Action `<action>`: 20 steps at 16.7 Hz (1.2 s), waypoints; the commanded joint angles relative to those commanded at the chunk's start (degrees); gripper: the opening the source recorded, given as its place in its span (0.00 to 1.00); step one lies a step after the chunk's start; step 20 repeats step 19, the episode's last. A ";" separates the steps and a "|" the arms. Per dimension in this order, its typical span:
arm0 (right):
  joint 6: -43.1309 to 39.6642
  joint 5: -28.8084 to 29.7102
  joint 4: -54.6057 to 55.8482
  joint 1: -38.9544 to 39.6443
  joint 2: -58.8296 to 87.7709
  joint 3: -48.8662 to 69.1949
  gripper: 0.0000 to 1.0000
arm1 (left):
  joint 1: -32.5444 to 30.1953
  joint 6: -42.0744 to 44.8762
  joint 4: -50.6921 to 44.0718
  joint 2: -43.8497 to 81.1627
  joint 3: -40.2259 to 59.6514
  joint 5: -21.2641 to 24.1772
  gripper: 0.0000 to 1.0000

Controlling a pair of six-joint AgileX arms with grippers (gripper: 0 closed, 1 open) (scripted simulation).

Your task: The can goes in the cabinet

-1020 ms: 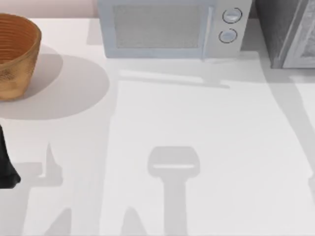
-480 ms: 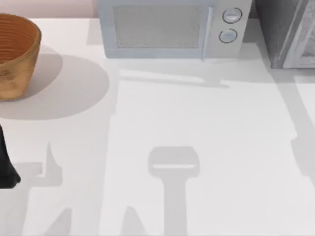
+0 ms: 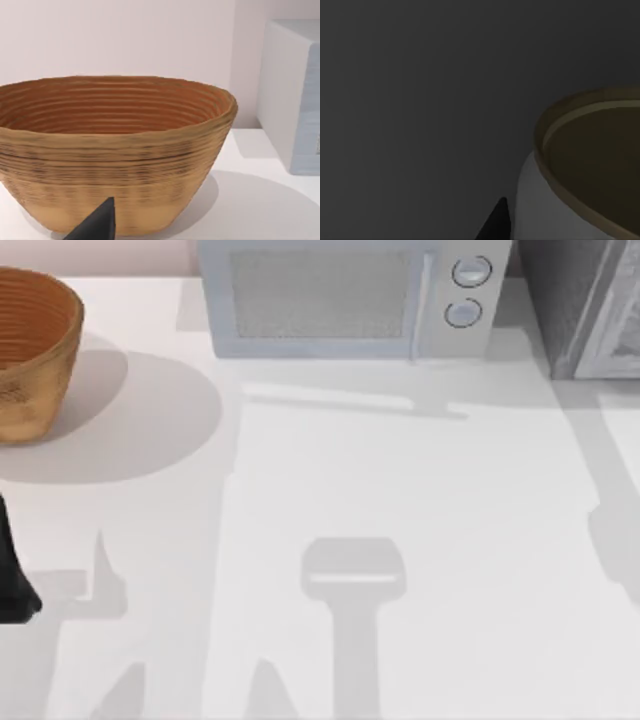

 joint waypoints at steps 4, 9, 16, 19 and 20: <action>0.00 0.00 0.00 0.00 0.00 0.00 0.30 | 0.00 0.00 0.00 0.00 0.00 0.00 1.00; 0.00 0.00 0.00 0.00 0.00 0.00 0.68 | 0.00 0.00 0.00 0.00 0.00 0.00 1.00; 0.00 0.00 0.00 0.00 0.00 0.00 1.00 | 0.00 0.00 0.00 0.00 0.00 0.00 1.00; 0.00 0.00 0.00 0.00 0.00 0.00 1.00 | 0.00 0.00 0.00 0.00 0.00 0.00 1.00; 0.00 0.00 0.00 0.00 0.00 0.00 1.00 | 0.00 0.00 0.00 0.00 0.00 0.00 1.00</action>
